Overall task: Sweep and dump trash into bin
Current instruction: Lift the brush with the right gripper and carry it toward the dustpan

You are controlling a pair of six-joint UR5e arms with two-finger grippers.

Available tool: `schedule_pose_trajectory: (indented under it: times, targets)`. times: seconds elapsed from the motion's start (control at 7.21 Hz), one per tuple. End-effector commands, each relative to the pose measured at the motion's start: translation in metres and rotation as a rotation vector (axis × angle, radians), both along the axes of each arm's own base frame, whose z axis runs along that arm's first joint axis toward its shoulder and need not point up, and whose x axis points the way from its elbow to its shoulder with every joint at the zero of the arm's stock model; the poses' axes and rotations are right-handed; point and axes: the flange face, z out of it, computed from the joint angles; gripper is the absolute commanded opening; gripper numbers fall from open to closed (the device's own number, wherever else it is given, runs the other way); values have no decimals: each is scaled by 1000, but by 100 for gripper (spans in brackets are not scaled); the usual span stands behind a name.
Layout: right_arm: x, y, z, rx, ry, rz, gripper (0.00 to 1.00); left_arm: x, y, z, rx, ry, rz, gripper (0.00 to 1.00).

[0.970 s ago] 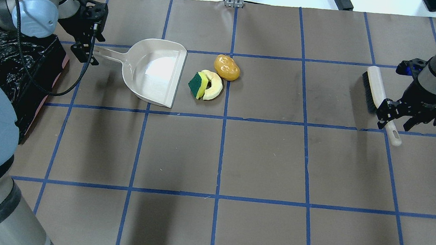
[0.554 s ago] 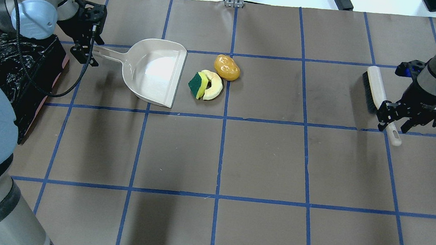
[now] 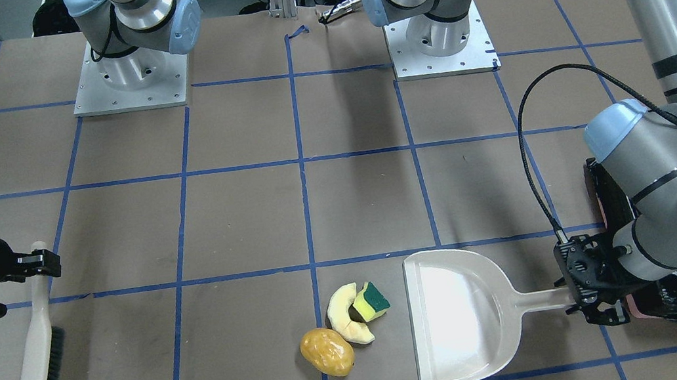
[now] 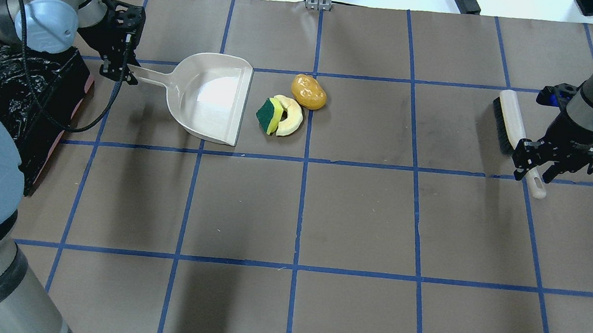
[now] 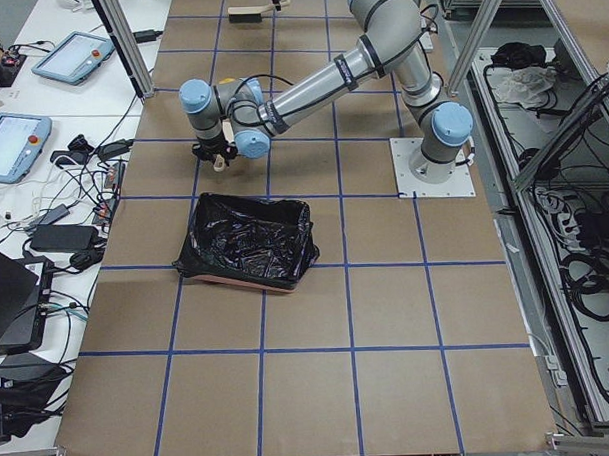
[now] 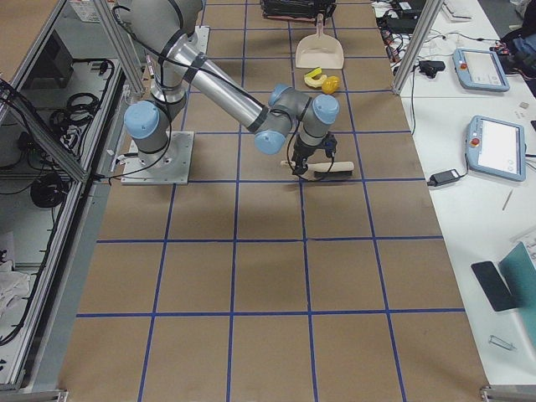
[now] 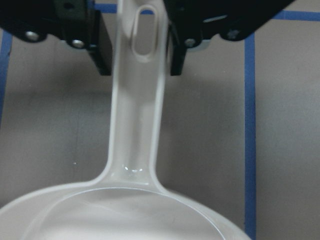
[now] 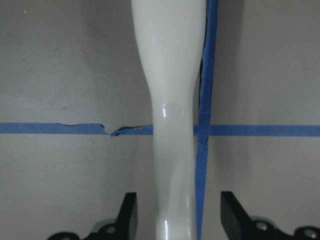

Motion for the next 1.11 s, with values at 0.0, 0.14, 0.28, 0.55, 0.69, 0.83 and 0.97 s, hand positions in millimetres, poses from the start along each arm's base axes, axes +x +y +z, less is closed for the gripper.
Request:
schedule_pose_trajectory:
  times: [0.0, 0.14, 0.28, 0.55, 0.69, 0.83, 0.97]
  targets:
    - [1, 2, -2, 16, -10, -1, 28, 0, 0, 3, -4, -3, -1, 19]
    - [1, 2, -2, 18, -10, -1, 8, 0, 1, 6, -5, -8, 1, 18]
    - [1, 2, 0, 27, -11, 0, 0, -1, 2, 4, 13, -75, -7, 16]
    - [3, 3, 7, 34, -16, 3, 0, -3, 2, 8, 12, -94, -12, 14]
    - [9, 1, 13, 26, -18, 9, 0, -3, 2, 10, 9, -95, -12, 14]
    - [22, -1, 27, 17, -23, 18, 0, -3, 2, 9, 10, -93, -10, 14]
    - [44, -7, 33, 8, -14, 25, 0, -4, 2, 6, 14, -90, -11, 14]
